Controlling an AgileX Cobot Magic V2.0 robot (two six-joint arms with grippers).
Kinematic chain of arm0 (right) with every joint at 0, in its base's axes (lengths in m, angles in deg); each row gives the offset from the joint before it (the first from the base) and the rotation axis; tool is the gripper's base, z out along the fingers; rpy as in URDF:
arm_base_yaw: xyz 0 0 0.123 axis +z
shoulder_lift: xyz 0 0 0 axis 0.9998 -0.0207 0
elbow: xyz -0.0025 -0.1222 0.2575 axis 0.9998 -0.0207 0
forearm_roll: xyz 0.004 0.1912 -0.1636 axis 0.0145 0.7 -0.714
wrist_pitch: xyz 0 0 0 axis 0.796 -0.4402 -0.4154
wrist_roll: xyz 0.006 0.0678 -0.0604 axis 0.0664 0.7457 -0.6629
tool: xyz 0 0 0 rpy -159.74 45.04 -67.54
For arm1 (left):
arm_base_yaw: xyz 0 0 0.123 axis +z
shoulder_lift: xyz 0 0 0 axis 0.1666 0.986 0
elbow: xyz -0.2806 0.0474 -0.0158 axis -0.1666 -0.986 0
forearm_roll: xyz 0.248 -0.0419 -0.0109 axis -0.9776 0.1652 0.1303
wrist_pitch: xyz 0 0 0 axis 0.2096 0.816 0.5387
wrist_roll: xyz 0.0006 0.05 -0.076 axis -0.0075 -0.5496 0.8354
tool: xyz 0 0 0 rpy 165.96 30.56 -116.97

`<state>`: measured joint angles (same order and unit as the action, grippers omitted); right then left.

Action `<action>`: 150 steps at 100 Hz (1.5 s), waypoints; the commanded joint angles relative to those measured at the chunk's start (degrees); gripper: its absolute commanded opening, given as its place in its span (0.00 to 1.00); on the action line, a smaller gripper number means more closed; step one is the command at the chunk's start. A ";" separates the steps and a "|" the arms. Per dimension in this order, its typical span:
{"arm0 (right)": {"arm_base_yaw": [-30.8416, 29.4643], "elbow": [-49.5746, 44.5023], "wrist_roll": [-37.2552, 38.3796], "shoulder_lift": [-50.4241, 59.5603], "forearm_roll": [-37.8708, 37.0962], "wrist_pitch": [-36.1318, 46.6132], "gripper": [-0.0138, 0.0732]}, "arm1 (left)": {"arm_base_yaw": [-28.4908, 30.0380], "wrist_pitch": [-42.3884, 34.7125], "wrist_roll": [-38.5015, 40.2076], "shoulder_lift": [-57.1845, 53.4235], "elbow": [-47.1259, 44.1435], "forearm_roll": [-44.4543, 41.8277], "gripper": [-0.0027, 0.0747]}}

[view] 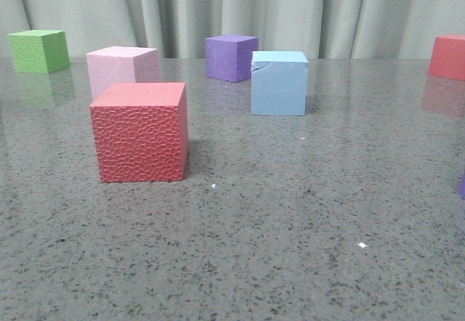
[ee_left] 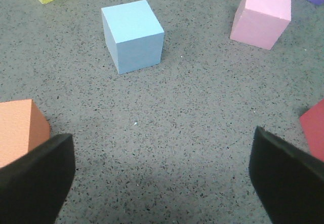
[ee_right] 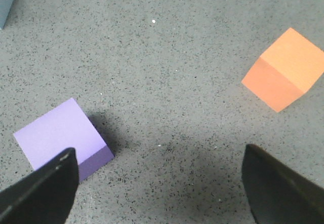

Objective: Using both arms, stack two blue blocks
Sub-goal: 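Move the left gripper above the second light blue cube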

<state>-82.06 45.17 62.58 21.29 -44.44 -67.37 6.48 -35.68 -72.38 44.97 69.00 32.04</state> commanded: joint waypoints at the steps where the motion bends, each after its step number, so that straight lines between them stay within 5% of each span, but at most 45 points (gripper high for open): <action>1: -0.45 1.07 -0.70 1.19 -1.53 3.54 0.90 | -0.38 -3.43 0.15 0.48 1.97 0.48 0.86; 44: -0.45 1.07 -0.70 1.27 -1.48 3.50 0.90 | -0.38 -5.58 0.52 2.89 3.68 3.22 0.83; 100: -0.45 1.07 -0.70 1.27 0.65 3.51 0.90 | -0.38 -5.71 5.40 32.75 26.64 3.02 0.84; 150: -0.45 1.07 -0.70 1.27 1.11 3.25 0.90 | -0.38 -3.96 13.86 45.40 32.58 -6.70 0.84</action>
<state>-82.06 44.91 62.44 22.68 -42.74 -67.25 6.48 -37.44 -61.14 90.97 99.51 27.77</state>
